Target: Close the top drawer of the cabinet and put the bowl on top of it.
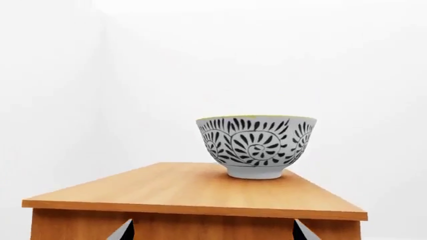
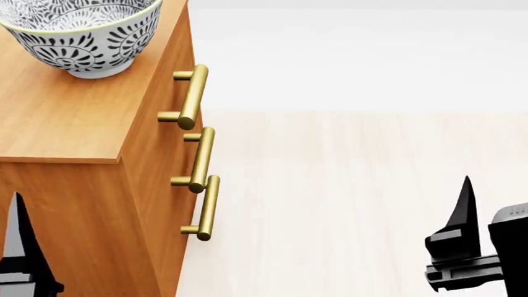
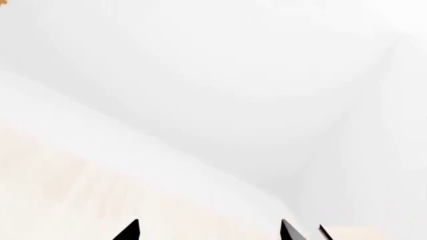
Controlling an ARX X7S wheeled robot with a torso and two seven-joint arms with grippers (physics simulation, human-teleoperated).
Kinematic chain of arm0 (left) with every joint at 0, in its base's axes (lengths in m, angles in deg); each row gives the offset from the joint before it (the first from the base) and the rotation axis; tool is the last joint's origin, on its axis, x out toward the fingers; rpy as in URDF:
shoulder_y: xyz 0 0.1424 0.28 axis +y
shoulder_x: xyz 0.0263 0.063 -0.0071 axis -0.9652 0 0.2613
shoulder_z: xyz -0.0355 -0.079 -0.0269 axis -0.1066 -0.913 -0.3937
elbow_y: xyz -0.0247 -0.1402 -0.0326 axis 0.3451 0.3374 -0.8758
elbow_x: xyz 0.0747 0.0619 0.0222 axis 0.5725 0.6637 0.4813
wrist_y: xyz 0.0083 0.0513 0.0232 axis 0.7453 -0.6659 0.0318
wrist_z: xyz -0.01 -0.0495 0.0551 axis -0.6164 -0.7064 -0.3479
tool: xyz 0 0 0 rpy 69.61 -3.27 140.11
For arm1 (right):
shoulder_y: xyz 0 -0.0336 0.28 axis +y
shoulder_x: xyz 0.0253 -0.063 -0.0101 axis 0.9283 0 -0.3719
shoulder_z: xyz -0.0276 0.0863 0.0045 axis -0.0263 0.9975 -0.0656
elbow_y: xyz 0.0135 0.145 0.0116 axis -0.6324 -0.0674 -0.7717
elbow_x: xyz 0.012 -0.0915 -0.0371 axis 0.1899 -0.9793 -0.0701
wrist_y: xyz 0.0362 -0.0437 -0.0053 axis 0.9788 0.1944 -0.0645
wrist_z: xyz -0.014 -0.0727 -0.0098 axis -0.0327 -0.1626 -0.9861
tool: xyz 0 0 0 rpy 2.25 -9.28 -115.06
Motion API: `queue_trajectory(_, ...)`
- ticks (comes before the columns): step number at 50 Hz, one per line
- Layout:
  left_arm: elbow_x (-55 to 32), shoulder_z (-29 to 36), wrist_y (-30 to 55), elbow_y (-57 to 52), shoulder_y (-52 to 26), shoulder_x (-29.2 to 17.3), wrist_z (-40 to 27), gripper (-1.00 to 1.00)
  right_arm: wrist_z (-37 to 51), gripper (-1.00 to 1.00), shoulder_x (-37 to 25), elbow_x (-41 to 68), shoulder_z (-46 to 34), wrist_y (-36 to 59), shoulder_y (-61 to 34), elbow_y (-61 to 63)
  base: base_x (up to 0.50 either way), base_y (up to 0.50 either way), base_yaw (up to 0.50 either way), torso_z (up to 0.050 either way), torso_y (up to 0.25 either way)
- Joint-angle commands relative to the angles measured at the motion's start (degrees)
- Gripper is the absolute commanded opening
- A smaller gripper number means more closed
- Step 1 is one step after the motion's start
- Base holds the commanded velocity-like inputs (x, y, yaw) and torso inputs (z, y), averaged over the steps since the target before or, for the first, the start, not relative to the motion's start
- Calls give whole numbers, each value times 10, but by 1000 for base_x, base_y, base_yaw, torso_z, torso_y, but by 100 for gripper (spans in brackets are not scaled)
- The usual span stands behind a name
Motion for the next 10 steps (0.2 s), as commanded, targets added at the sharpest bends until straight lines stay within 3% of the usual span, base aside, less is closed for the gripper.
queue_trajectory(1,-1,-11,-6,-21,13,-8,-7,100,6,100,-21,-13,7,7,-9,39,0,0,0,0,0)
queue_trajectory(10,3,-18,-9,-39,25,-14,-14,100,10,100,-33,-24,11,11,-13,64,0,0,0,0,0)
